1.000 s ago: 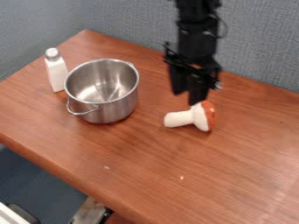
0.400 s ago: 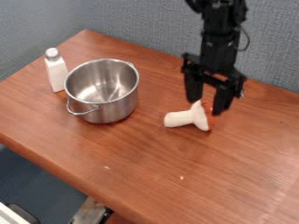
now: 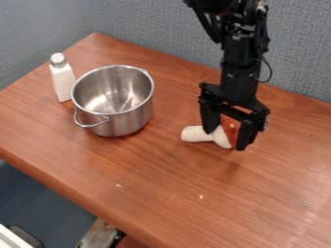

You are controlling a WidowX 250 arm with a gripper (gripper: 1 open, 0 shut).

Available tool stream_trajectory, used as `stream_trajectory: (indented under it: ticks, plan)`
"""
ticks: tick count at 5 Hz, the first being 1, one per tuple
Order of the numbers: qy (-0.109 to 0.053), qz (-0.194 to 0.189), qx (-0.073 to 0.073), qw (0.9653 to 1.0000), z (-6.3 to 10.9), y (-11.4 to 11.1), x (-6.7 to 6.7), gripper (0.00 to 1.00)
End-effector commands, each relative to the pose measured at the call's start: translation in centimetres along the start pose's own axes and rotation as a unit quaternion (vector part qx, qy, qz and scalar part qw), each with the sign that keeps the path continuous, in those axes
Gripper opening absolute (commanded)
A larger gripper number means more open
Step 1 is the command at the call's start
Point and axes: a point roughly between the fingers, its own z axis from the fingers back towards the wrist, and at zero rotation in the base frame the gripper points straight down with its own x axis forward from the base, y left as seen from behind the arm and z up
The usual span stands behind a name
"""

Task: Put the mushroom in the metal pot

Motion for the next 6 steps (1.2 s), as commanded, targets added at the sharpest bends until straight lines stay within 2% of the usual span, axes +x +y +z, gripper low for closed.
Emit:
stream_trajectory:
  ticks: [1, 2, 3, 5, 6]
  plan:
    - [-0.005, -0.043, 0.005, 0.9990, 0.7, 1.6, -0.4, 1.00]
    - [0.004, -0.089, -0.001, 0.9960, 0.0, 3.1, 0.3, 0.00]
    - [0.007, -0.138, -0.009, 0.9904, -0.2, 4.1, 0.9, 0.00]
    - [-0.048, -0.089, -0.004, 0.9949, 0.9, 6.2, 2.4, 0.00]
    - [-0.080, -0.059, 0.000, 0.9951, 1.8, 7.2, 3.0, 0.00]
